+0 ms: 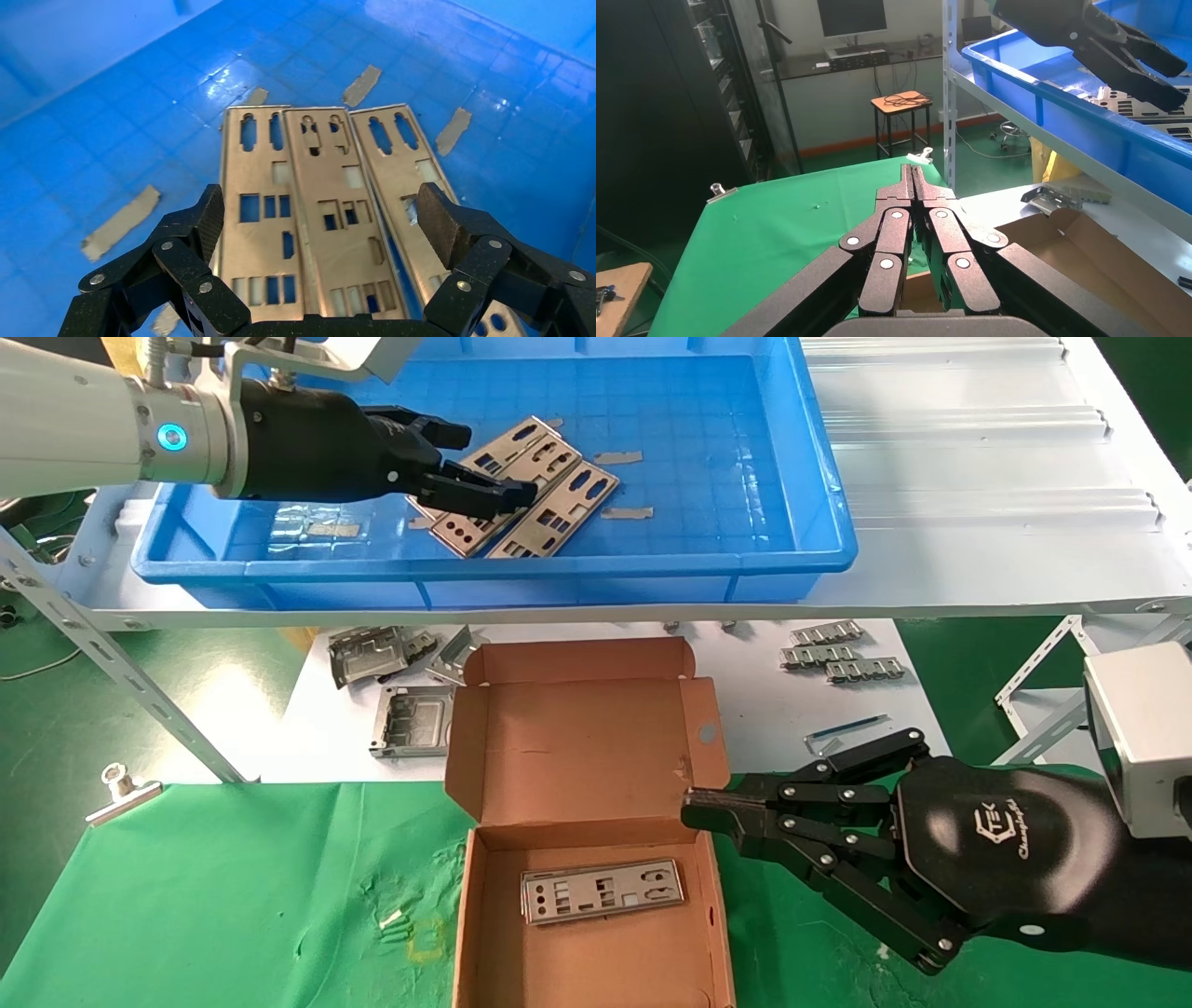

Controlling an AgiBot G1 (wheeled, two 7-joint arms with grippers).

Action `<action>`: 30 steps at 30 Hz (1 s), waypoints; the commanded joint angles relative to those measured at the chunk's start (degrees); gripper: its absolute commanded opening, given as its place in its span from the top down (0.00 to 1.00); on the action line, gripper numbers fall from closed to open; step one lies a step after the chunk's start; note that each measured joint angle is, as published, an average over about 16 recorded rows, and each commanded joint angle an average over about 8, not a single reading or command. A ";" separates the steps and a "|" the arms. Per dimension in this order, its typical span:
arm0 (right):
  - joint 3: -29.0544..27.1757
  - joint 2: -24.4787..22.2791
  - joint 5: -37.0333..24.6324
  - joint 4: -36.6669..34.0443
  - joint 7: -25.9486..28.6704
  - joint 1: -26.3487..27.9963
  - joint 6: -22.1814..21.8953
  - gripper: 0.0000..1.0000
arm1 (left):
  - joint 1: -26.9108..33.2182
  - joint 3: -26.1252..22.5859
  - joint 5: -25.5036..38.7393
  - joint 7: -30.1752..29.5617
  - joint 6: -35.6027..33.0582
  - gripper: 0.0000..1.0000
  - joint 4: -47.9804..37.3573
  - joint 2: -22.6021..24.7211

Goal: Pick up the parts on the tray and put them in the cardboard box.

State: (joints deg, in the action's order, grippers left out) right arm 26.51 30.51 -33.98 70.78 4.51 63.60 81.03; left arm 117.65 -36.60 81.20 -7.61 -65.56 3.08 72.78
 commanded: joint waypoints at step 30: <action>0.00 0.00 0.00 0.00 0.00 0.00 0.00 1.00 | 0.38 -0.79 1.12 2.00 0.34 0.98 -1.76 2.11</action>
State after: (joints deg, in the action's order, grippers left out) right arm 26.51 30.51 -33.98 70.78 4.51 63.60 81.03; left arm 117.99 -37.32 82.22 -5.74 -65.00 1.30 74.90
